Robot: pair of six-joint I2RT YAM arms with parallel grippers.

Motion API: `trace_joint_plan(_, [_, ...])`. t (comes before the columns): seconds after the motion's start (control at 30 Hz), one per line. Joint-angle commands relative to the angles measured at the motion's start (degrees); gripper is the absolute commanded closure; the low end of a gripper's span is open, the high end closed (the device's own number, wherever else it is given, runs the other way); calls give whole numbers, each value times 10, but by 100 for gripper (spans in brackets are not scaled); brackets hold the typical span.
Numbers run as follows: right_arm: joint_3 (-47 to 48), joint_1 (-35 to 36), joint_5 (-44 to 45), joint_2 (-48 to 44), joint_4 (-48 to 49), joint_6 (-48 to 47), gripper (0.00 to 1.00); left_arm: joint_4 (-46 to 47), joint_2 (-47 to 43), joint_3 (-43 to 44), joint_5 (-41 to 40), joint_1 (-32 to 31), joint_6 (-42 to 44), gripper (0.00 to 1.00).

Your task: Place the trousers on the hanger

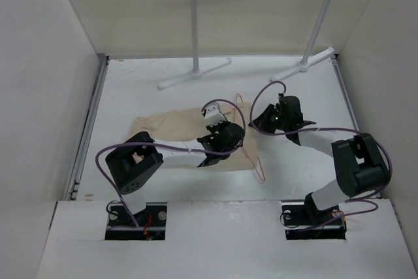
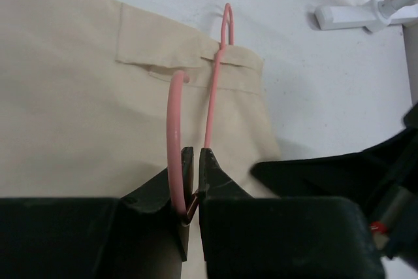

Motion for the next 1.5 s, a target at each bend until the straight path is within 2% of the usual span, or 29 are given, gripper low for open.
trace_joint_plan(0.0, [12,-23,-8,-40,22,17,93,-53,-27,-53,34,10,49,100])
trace_joint_plan(0.23, [34,-50,3,-29,-23,5,93,-43,-82,-117,56,35,102,100])
trace_joint_plan(0.4, [31,-86,21,-25,-40,-3,94,-65,-181,-165,57,65,159,100])
trace_joint_plan(0.57, [35,-91,42,-20,-50,-15,93,-97,-261,-171,55,90,226,100])
trace_joint_plan(0.93, [25,-97,57,-9,-50,-23,91,-42,-238,-151,78,118,258,100])
trace_joint_plan(1.23, [33,-82,72,4,-58,-26,86,-14,-233,-108,125,102,259,100])
trace_joint_plan(1.3, [28,-82,75,-4,-59,-26,79,-16,-227,-97,120,94,264,100])
trace_joint_plan(1.4, [28,-82,78,-40,-79,-28,54,-18,-231,-89,120,90,264,100])
trace_joint_plan(1.47, [34,-76,83,-86,-106,-43,43,-22,-244,-82,117,87,267,100])
